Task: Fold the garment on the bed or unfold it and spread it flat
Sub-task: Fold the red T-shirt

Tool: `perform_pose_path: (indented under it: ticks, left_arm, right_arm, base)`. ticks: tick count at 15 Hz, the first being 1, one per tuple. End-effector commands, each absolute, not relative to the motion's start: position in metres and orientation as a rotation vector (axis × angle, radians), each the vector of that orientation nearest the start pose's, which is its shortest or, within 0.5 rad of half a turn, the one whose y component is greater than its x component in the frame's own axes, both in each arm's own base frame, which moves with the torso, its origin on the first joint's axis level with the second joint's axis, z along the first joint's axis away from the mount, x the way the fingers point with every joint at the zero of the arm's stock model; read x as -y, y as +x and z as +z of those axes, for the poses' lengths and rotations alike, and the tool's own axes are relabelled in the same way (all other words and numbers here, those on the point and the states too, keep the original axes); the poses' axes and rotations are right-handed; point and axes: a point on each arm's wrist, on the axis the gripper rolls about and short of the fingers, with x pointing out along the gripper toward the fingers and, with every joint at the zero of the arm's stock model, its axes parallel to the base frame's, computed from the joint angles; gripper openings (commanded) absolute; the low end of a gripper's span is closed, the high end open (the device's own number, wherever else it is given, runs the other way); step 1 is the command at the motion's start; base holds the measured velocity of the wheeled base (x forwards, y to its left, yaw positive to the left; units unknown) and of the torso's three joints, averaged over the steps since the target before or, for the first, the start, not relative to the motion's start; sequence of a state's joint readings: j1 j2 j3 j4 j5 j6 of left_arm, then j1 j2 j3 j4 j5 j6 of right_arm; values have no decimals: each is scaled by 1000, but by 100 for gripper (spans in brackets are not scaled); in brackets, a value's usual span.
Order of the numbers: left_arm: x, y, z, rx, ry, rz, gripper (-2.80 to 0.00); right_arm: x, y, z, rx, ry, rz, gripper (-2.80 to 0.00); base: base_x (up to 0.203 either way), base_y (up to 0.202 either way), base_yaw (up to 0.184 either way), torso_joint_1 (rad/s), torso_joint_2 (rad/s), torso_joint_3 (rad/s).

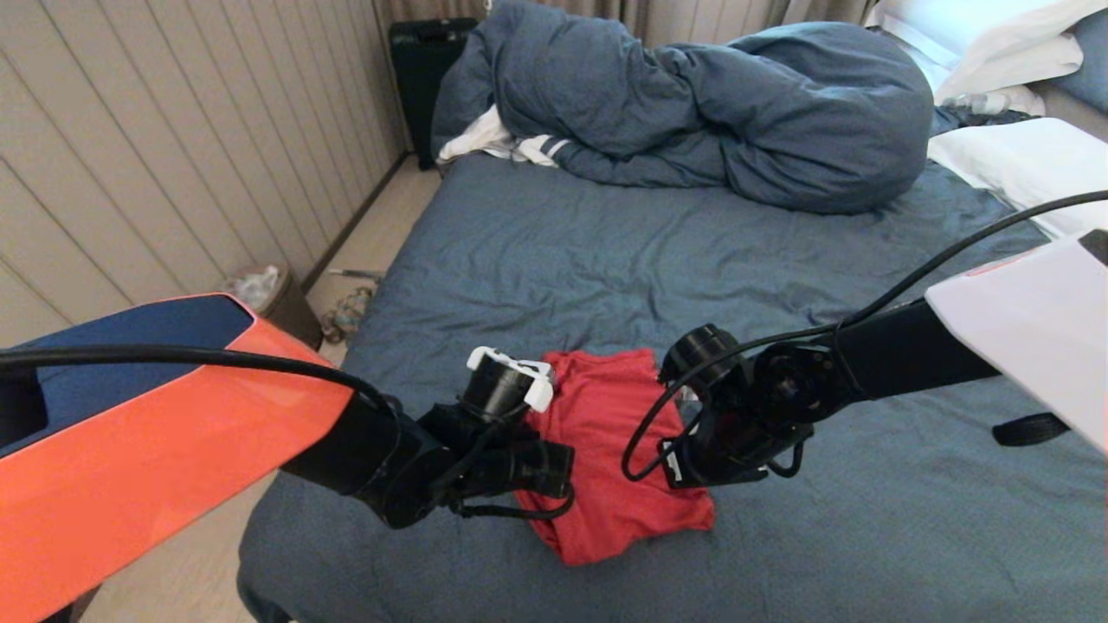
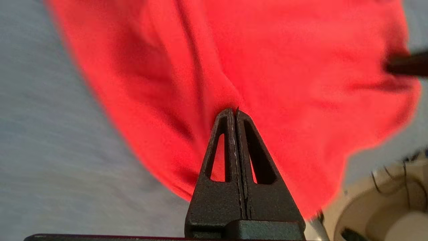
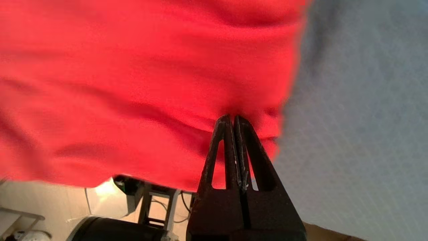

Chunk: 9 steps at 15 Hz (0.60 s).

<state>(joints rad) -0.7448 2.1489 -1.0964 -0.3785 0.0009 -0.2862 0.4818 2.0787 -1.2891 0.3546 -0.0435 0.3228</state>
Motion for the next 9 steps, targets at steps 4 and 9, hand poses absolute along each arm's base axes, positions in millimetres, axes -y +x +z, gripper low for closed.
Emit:
perform_pose_path:
  ticks: [4,9]
  left_arm:
    - [259,309,66,-731,-15,-574,-280]
    - [249,321,63,-730,-18,-542,-280]
  right_arm:
    - [-151,320,88,-1202,-7,158,-280]
    - [-143,311,93,-1171,1,162,-280]
  base:
    - [0,0,0,0,0,0]
    - [0,0,0,0,0,0]
